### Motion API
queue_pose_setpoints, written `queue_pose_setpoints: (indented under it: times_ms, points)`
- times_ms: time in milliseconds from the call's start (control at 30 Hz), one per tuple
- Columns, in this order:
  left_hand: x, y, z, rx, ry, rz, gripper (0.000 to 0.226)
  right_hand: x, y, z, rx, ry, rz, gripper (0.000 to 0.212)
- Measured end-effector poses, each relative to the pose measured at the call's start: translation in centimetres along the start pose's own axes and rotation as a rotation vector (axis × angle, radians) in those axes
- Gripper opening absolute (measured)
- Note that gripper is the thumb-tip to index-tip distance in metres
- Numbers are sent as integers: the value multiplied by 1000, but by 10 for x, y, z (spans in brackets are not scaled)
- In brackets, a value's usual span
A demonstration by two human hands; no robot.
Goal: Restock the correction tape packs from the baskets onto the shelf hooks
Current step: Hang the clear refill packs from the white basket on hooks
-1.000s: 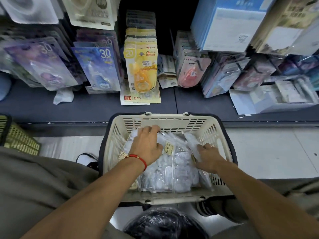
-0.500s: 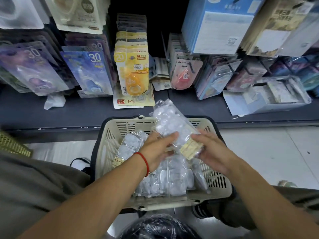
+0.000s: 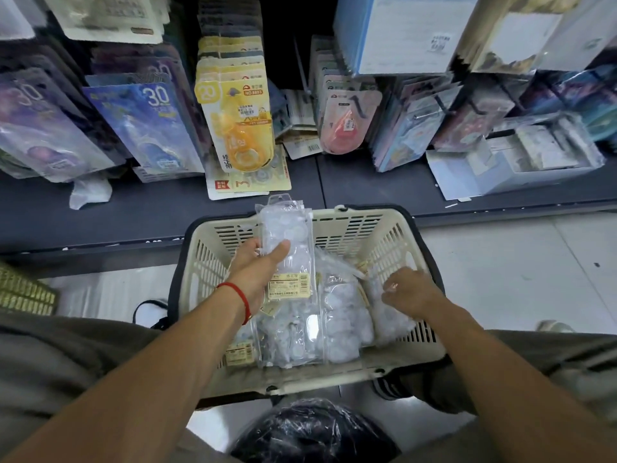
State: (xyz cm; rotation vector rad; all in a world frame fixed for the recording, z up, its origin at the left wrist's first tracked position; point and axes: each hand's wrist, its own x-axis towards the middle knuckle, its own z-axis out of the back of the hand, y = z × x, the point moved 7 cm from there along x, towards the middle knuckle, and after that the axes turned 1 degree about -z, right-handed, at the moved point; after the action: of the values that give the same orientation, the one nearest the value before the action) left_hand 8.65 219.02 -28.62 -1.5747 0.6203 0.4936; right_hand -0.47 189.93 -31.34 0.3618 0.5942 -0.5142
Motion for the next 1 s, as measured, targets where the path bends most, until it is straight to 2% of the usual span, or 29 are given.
queue_pose_setpoints:
  times_ms: [67,167,267,333,400,500,600,700,733,767,833,867,933,1000]
  points:
    - [2,0,-3,1,12,-1,61,-2,-2,45,189,-179,-19,8]
    - [6,2,-9,-61,23,25,73,-15,-1,97,524,-358,16,21]
    - [10,4,-6,-87,-32,56,50,-24,14,107,965,-288,55,21]
    - [12,1,-3,-81,-62,40,29,-29,31,106,1091,-216,110,25]
    - [12,-7,3,-24,-106,-15,25,-34,44,110,1070,-197,201,27]
    - [12,-28,17,177,-176,-176,30,-39,65,124,885,-134,410,21]
    - [11,-44,21,312,-121,-271,18,-42,98,123,811,-19,536,19]
    - [6,-36,10,291,53,-177,13,-36,141,110,565,-183,622,23]
    - [2,-30,6,288,117,-141,24,-35,155,104,503,-261,634,23]
    - [-2,-23,3,291,180,-107,44,-33,167,98,477,-315,648,27]
    - [-11,-12,1,331,281,-69,78,-25,185,82,531,-339,676,32]
    - [-12,-9,5,348,289,-82,82,-23,192,77,584,-360,688,32]
    - [-8,-10,25,320,196,-91,71,-16,192,73,687,-467,665,27]
    - [-4,-18,52,213,74,-86,61,-5,180,67,638,-549,576,17]
